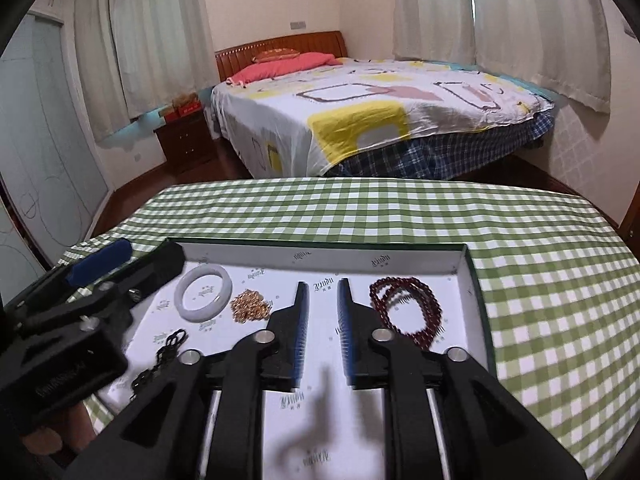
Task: Organize jewelry
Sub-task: 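Withdraw both open tools from the box toward the remaining jewelry, then grasp the red tassel charm with the left tool while the right tool approaches the pearl cluster brooch, then close the right tool on the gold pearl cluster brooch and lift it, then lower the tassel into the box with the left tool while the right tool releases the brooch there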
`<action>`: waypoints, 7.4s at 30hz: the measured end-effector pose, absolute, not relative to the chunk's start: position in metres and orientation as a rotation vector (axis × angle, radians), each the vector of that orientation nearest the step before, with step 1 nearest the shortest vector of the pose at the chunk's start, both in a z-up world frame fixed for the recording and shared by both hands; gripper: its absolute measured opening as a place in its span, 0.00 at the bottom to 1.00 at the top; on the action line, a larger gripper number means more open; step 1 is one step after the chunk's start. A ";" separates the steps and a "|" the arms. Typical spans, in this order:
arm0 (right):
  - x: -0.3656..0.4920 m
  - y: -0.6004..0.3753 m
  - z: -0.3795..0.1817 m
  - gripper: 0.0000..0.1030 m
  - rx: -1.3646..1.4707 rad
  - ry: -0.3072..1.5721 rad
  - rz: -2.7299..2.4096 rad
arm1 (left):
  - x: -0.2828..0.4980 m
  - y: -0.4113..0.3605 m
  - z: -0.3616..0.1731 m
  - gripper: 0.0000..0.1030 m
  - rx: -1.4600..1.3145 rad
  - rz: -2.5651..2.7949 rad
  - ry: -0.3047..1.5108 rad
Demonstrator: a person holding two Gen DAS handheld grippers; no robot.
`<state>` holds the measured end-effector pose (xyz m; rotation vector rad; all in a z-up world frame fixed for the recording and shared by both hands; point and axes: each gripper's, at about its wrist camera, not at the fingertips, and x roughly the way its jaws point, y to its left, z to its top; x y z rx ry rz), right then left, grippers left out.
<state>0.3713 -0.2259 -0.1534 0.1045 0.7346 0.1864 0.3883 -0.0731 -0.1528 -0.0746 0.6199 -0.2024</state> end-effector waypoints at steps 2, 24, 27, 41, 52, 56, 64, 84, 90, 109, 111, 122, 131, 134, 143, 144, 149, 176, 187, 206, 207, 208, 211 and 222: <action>0.361 -0.227 -0.149 0.54 0.106 0.716 0.175 | 0.377 -0.070 -0.146 0.74 -0.076 -0.200 0.604; 0.235 -0.247 -0.152 0.54 0.085 0.698 0.104 | 0.252 -0.031 -0.162 0.79 -0.090 -0.149 0.669; 0.224 -0.248 -0.158 0.54 0.078 0.711 0.106 | 0.236 -0.026 -0.172 0.79 -0.086 -0.134 0.696; 0.188 -0.251 -0.186 0.54 0.057 0.770 0.101 | 0.208 -0.025 -0.198 0.78 -0.074 -0.116 0.763; 0.185 -0.281 -0.187 0.54 0.085 0.761 0.034 | 0.222 -0.043 -0.217 0.63 -0.035 -0.114 0.809; 0.186 -0.290 -0.189 0.54 0.114 0.766 0.025 | 0.230 -0.049 -0.223 0.62 -0.042 -0.123 0.833; 0.187 -0.295 -0.191 0.54 0.150 0.774 0.032 | 0.241 -0.054 -0.233 0.44 -0.047 -0.144 0.908; 0.189 -0.293 -0.193 0.54 0.140 0.777 0.029 | 0.229 -0.044 -0.225 0.21 -0.027 -0.172 0.858; 0.194 -0.293 -0.194 0.54 0.130 0.784 0.022 | 0.227 -0.033 -0.218 0.21 -0.037 -0.154 0.842; 0.240 -0.293 -0.214 0.53 0.112 0.898 -0.022 | 0.233 -0.001 -0.214 0.21 -0.074 -0.099 0.819; 0.241 -0.296 -0.216 0.48 0.117 0.908 -0.025 | 0.233 0.000 -0.215 0.21 -0.075 -0.099 0.819; 0.234 -0.299 -0.217 0.25 0.107 0.910 -0.013 | 0.234 -0.001 -0.217 0.21 -0.082 -0.104 0.824; 0.225 -0.295 -0.212 0.24 0.112 0.892 0.008 | 0.232 -0.005 -0.212 0.21 -0.082 -0.112 0.809; 0.222 -0.292 -0.209 0.24 0.115 0.885 0.022 | 0.229 -0.008 -0.209 0.21 -0.081 -0.121 0.803; 0.219 -0.283 -0.189 0.24 0.114 0.836 0.058 | 0.225 -0.013 -0.194 0.21 -0.085 -0.140 0.769; 0.218 -0.282 -0.185 0.24 0.114 0.826 0.061 | 0.224 -0.012 -0.193 0.21 -0.086 -0.140 0.766; 0.219 -0.277 -0.167 0.24 0.111 0.782 0.081 | 0.222 -0.013 -0.177 0.21 -0.091 -0.150 0.733; 0.316 -0.241 -0.123 0.24 0.038 0.607 0.166 | 0.337 -0.079 -0.140 0.21 -0.057 -0.258 0.583; 0.355 -0.235 -0.179 0.24 0.008 0.740 0.150 | 0.383 -0.099 -0.195 0.21 -0.024 -0.259 0.716; 0.371 -0.231 -0.204 0.24 0.015 0.836 0.152 | 0.402 -0.102 -0.230 0.32 -0.031 -0.258 0.858; 0.371 -0.231 -0.204 0.24 0.012 0.837 0.151 | 0.401 -0.102 -0.229 0.37 -0.029 -0.255 0.851; 0.371 -0.231 -0.204 0.24 0.012 0.837 0.151 | 0.401 -0.102 -0.228 0.42 -0.030 -0.255 0.846; 0.370 -0.230 -0.203 0.34 0.010 0.828 0.149 | 0.400 -0.102 -0.227 0.45 -0.032 -0.256 0.849; 0.362 -0.232 -0.191 0.39 0.013 0.791 0.140 | 0.391 -0.095 -0.213 0.56 -0.061 -0.245 0.832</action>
